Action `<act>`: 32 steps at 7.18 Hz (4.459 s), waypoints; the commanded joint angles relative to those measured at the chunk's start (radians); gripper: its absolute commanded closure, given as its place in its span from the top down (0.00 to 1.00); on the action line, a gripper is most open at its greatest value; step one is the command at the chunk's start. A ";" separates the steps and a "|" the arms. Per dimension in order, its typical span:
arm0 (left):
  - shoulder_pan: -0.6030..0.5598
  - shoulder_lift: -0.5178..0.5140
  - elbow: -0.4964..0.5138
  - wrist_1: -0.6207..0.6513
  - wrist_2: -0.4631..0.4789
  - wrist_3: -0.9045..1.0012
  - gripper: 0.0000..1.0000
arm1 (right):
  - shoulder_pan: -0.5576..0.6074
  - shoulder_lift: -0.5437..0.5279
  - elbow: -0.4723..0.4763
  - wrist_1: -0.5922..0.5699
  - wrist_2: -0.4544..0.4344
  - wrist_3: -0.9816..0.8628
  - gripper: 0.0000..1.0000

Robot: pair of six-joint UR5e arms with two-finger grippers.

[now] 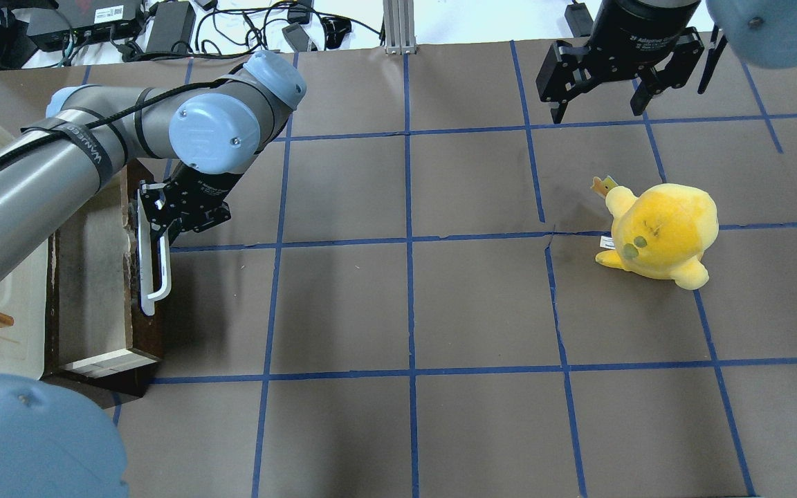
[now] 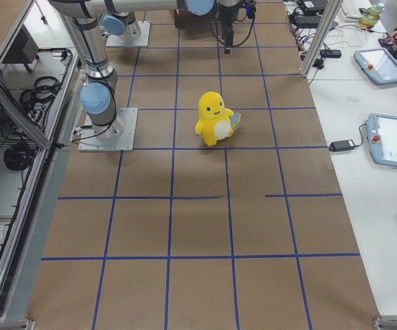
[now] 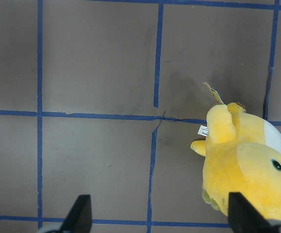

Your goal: Pull drawer sideways

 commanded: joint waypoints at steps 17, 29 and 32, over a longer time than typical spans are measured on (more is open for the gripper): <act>-0.053 0.083 0.147 -0.068 -0.196 0.116 1.00 | 0.000 0.000 0.000 0.000 0.000 0.000 1.00; 0.139 0.417 0.148 0.059 -0.684 0.861 1.00 | 0.000 0.000 0.000 0.000 0.000 0.000 1.00; 0.141 0.449 0.090 0.088 -0.684 0.858 1.00 | 0.000 0.000 0.000 0.000 0.001 0.000 1.00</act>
